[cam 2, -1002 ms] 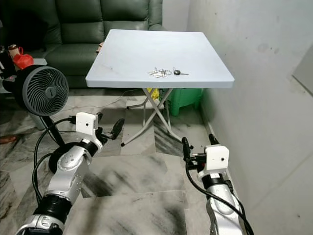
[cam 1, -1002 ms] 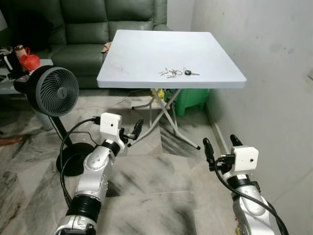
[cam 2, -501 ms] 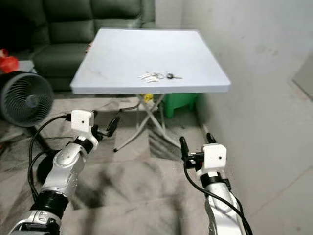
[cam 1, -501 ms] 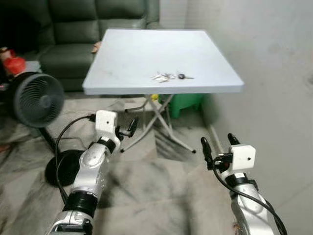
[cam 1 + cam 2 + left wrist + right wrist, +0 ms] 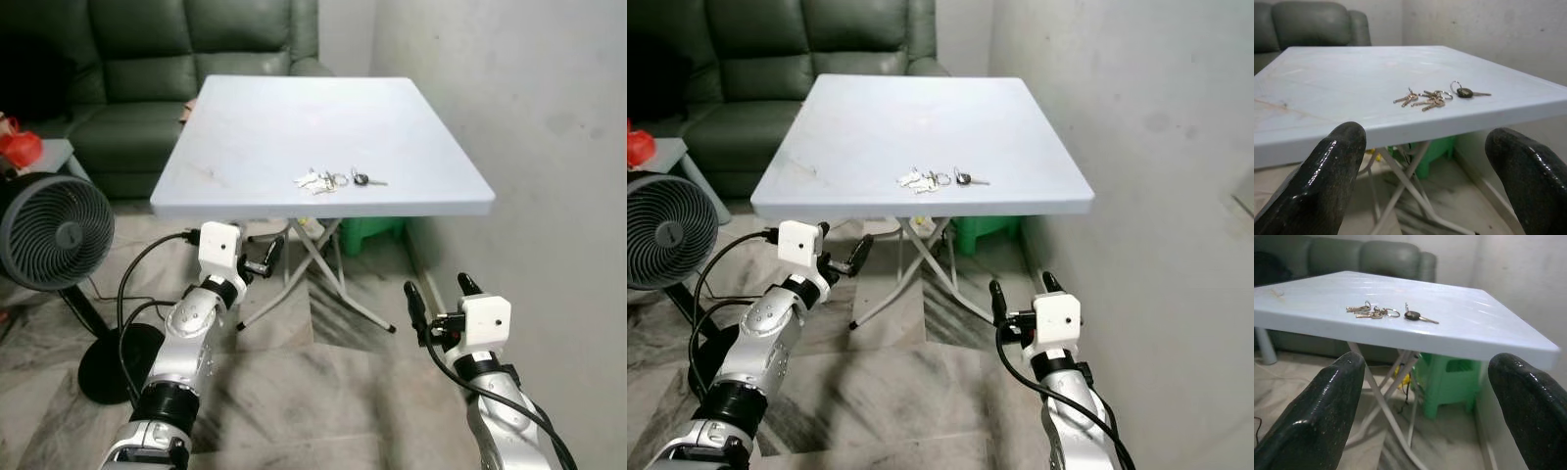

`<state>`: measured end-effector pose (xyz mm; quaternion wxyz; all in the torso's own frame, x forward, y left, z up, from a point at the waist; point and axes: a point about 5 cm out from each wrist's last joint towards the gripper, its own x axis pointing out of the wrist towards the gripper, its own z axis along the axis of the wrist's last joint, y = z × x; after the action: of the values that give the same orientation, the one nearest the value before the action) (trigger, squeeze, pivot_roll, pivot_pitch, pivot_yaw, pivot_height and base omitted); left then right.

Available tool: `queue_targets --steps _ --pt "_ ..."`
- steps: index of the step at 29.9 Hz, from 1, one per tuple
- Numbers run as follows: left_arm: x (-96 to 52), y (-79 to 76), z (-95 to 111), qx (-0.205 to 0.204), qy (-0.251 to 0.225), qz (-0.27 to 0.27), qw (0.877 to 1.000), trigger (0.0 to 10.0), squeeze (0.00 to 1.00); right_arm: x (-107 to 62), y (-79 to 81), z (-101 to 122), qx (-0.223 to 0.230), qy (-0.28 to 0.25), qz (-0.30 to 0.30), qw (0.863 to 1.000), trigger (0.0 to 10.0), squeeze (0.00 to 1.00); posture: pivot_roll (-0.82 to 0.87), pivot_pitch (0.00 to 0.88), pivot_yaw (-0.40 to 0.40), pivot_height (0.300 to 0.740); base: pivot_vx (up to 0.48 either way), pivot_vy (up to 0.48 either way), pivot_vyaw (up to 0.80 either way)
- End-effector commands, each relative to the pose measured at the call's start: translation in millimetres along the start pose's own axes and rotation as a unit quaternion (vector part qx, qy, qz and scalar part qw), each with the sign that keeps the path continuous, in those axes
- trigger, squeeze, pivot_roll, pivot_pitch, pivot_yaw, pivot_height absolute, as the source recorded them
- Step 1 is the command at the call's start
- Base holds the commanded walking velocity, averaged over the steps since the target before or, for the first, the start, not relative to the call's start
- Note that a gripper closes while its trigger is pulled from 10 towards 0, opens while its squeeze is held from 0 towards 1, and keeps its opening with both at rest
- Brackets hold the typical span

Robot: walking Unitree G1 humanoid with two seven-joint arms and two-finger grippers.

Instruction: Hang keys on a hook

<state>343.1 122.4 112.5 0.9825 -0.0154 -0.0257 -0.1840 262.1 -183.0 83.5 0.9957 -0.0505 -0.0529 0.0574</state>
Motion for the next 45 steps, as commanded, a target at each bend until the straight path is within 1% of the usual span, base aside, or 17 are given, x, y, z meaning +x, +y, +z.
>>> queue_targets --steps 1,2,4,6,34,37,39,43,45 --pt "-0.6 5.8 2.8 0.011 -0.002 0.006 1.000 10.0 0.00 3.7 1.4 4.4 0.005 -0.010 0.002 1.000 10.0 0.00 -0.03 0.000 0.014 0.740 0.435 0.000 0.80" --pt "-0.7 5.8 2.7 0.011 -0.002 0.006 1.000 10.0 0.00 3.6 1.7 4.3 0.020 -0.013 0.000 1.000 10.0 0.00 -0.03 0.000 0.014 0.740 0.439 0.000 0.00" --pt "-0.9 5.8 2.2 0.010 -0.001 0.007 1.000 10.0 0.00 3.4 1.9 4.5 0.027 -0.016 0.000 0.999 10.0 0.00 -0.03 0.000 0.014 0.740 0.437 0.000 0.00" --pt "-0.8 5.8 2.3 0.009 -0.001 0.008 1.000 10.0 0.00 3.4 1.5 5.4 0.018 -0.016 0.002 1.000 10.0 0.00 -0.03 0.000 0.012 0.740 0.435 0.000 0.00" --pt "-2.1 7.0 3.3 0.008 -0.007 0.023 1.000 10.0 0.00 4.0 -0.5 7.9 0.014 -0.016 0.013 1.000 10.0 0.00 -0.02 0.000 -0.003 0.740 0.431 0.000 0.00" --pt "-2.2 7.6 4.9 0.010 -0.012 0.031 0.999 10.0 0.00 3.8 -0.6 8.1 0.010 -0.016 0.015 1.000 10.0 0.00 -0.02 0.000 -0.002 0.740 0.085 0.000 0.00" --pt "-2.7 6.8 6.2 0.005 -0.019 0.030 0.999 10.0 0.00 3.7 -1.1 8.3 0.008 -0.015 0.017 1.000 10.0 0.00 -0.02 0.000 -0.003 0.740 0.000 0.000 0.00" --pt "-5.0 6.6 8.5 0.002 -0.034 0.038 0.999 10.0 0.00 4.2 -2.7 8.4 -0.003 -0.011 0.024 1.000 10.0 0.00 -0.02 0.000 -0.008 0.740 0.000 0.000 0.00" --pt "-7.5 6.5 8.6 -0.001 -0.041 0.037 0.998 10.0 0.00 5.1 -3.1 9.1 -0.015 -0.009 0.037 0.999 10.0 0.00 -0.02 0.000 -0.010 0.740 0.000 0.000 0.00"
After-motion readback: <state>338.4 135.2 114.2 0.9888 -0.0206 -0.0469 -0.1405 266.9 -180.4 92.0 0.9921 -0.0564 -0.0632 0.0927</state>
